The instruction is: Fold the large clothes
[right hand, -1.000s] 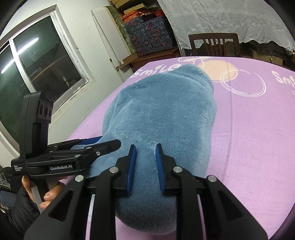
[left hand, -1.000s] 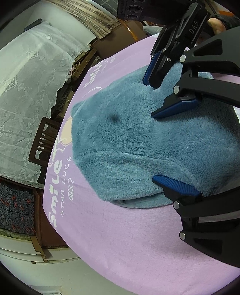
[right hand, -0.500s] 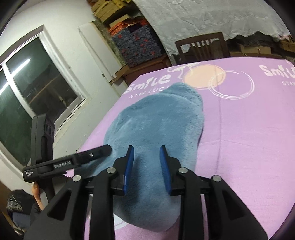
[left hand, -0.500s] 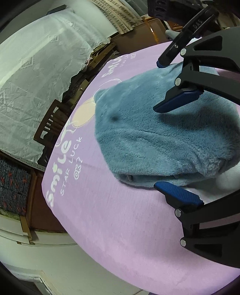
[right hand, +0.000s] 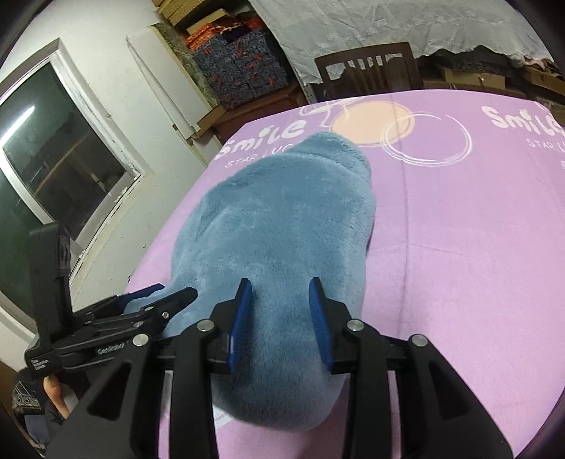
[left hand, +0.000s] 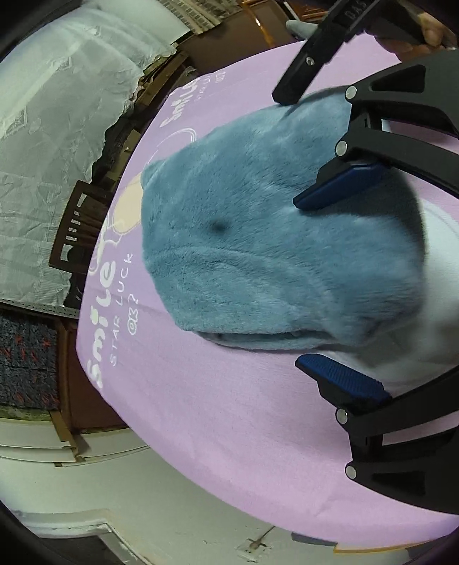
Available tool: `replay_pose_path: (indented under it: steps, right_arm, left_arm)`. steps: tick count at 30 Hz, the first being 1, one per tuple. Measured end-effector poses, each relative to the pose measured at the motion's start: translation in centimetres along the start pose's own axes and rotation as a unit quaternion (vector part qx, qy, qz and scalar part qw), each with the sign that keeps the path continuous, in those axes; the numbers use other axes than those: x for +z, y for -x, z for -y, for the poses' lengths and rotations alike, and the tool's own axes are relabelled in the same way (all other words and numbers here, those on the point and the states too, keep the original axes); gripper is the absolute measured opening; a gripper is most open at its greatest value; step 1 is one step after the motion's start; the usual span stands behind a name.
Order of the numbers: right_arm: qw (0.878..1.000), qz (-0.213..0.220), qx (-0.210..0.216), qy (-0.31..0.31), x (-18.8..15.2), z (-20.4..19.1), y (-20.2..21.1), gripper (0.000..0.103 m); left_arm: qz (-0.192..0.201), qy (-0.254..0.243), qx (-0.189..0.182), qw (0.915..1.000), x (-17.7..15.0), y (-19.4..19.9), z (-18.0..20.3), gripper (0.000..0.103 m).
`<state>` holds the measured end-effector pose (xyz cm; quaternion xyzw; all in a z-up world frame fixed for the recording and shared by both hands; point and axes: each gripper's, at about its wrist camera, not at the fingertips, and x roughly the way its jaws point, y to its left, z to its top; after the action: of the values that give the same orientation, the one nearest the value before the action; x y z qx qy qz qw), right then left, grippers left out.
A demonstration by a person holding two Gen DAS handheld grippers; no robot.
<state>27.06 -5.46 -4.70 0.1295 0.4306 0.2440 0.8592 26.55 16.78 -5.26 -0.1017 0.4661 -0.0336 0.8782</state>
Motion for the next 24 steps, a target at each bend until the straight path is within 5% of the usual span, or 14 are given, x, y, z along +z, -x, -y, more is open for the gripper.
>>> replay_pose_path:
  steps: [3, 10, 24]
  right_arm:
    - [1.0, 0.013, -0.004, -0.003, -0.7, -0.1, 1.8, 0.046]
    - [0.999, 0.036, 0.006, -0.014, -3.6, -0.6, 5.7, 0.049]
    - [0.994, 0.105, -0.011, 0.012, -8.3, -3.0, 13.8, 0.084]
  left_arm:
    - [0.015, -0.012, 0.012, 0.9997, -1.1, 1.7, 0.7, 0.084]
    - [0.042, -0.008, -0.007, 0.9991, -4.3, 5.5, 2.0, 0.084]
    - [0.111, -0.033, 0.03, 0.9928, -7.7, 10.7, 5.7, 0.091]
